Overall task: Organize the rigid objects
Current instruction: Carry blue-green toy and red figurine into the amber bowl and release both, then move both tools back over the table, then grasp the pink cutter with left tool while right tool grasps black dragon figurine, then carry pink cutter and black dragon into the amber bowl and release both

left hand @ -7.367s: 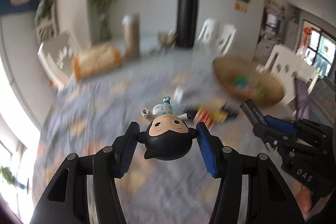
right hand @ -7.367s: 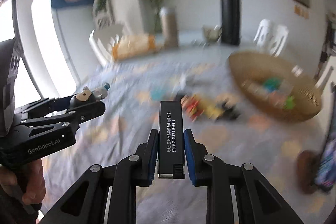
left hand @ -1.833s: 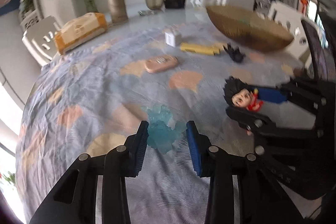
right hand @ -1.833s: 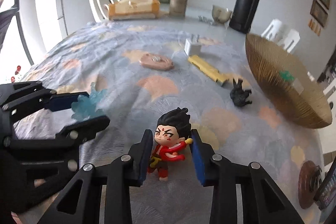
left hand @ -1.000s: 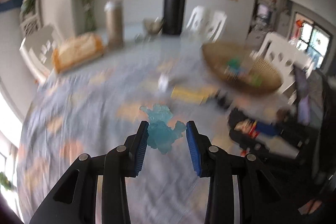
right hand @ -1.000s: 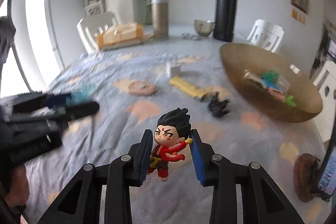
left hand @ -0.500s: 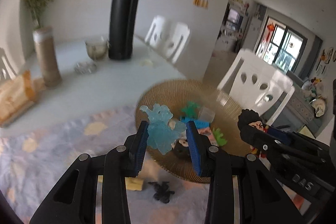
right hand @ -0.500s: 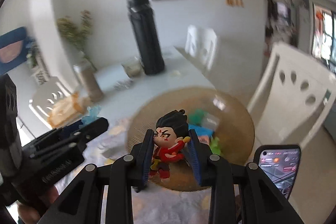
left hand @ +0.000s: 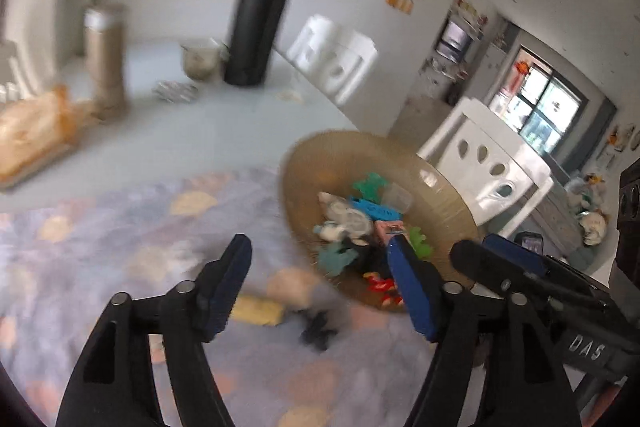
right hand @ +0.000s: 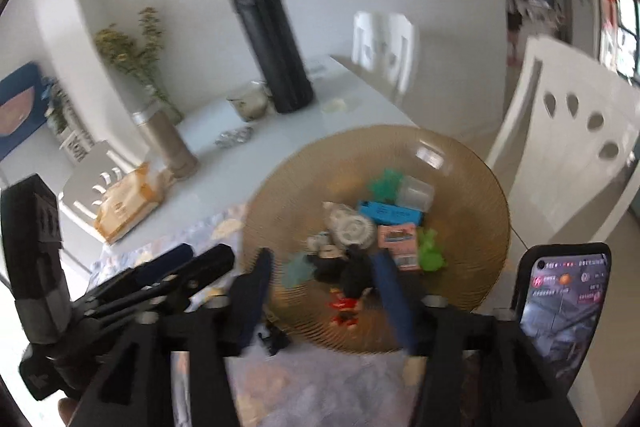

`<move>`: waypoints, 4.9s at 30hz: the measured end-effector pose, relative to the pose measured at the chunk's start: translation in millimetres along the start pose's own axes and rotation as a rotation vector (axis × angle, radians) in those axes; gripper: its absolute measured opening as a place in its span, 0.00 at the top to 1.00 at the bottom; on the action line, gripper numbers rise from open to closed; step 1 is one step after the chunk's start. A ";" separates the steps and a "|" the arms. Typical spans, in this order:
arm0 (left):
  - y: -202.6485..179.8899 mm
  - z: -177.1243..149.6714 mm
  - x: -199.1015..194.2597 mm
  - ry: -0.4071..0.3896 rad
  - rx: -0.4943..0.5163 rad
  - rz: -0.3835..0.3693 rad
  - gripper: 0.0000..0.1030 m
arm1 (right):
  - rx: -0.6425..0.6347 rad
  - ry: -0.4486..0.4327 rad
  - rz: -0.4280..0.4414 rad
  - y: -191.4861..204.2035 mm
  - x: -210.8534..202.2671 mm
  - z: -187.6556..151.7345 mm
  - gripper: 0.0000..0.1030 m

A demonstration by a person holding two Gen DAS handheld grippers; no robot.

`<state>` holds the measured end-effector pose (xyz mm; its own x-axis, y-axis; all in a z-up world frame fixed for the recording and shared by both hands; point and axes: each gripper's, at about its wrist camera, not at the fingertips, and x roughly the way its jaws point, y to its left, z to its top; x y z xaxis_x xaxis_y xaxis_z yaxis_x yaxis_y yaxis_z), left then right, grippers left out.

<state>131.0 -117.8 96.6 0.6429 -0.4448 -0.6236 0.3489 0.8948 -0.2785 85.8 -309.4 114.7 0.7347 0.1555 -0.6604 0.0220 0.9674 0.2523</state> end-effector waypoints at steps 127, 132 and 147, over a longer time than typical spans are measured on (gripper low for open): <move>65.7 -166.1 -48.8 0.198 0.040 0.329 0.68 | -0.500 0.181 0.107 95.0 49.7 -173.1 0.65; 45.8 -137.2 -72.6 0.084 0.067 0.313 0.68 | -0.480 0.108 0.109 89.6 35.4 -166.8 0.66; -49.4 19.1 -48.9 -0.176 0.175 0.063 0.68 | -0.096 -0.188 -0.044 -3.5 -60.0 14.3 0.66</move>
<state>95.3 -141.1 154.7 0.7704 -0.4018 -0.4950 0.4073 0.9075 -0.1029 51.3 -325.0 163.6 0.8481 0.0816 -0.5236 -0.0014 0.9884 0.1518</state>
